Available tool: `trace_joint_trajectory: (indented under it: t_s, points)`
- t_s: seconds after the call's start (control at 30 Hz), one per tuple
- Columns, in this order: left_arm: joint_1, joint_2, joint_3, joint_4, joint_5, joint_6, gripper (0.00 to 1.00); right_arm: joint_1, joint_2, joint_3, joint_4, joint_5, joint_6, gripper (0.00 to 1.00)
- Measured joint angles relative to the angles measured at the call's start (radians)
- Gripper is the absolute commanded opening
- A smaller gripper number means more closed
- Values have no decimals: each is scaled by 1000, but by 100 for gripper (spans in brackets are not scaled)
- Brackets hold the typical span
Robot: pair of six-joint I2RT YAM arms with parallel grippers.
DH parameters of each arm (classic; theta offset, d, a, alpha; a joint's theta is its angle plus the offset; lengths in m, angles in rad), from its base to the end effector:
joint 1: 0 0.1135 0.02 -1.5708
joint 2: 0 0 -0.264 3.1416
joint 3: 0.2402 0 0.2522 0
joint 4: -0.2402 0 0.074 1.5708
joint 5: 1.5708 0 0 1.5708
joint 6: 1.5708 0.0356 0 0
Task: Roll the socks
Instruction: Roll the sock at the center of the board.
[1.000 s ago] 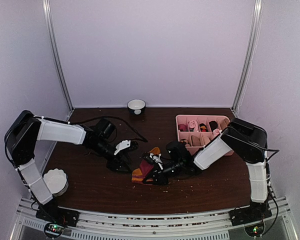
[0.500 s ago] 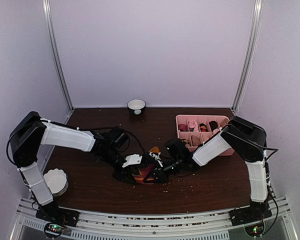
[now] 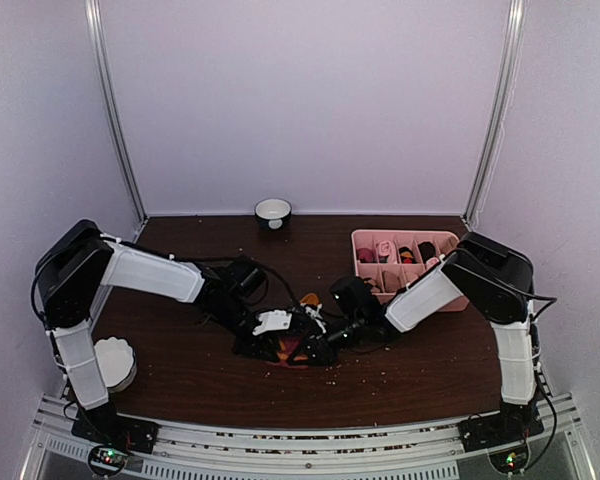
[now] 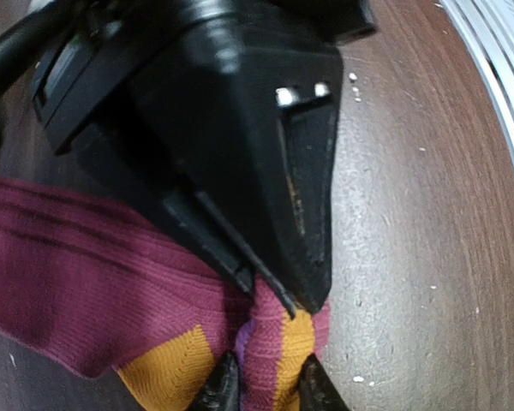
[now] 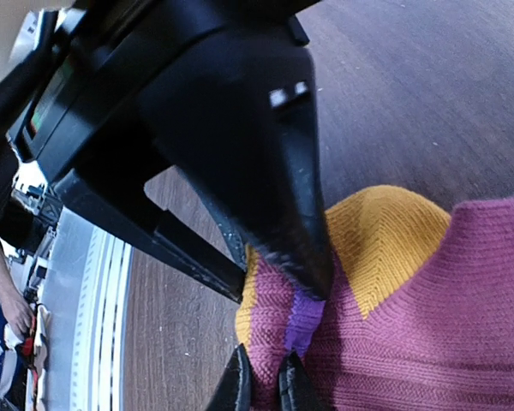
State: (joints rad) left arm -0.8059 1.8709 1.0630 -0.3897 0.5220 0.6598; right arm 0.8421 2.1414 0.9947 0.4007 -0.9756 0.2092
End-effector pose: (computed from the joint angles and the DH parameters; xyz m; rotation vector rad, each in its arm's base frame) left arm 0.2288 -0.2640 0.1325 1.9159 1.9242 -0.7598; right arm 0.2358 0.3084 0.0733 -1.2791 2.1121 1.6319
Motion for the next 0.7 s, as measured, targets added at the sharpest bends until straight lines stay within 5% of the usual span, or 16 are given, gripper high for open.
trace_joint_trajectory:
  t_s: [0.2, 0.23, 0.27, 0.3, 0.7]
  points:
    - [15, 50, 63, -51, 45, -47, 8, -11, -51, -101, 142, 34, 88, 42]
    - [23, 62, 76, -62, 61, -61, 7, -14, -63, -124, 170, 48, 99, 61]
    - [32, 76, 91, -76, 79, -77, 6, -15, -73, -144, 197, 58, 113, 95]
    - [40, 89, 103, -88, 95, -91, 5, -15, -85, -166, 229, 66, 123, 100]
    - [133, 222, 237, -290, 291, -203, 4, -13, -269, -441, 433, 410, 71, 100]
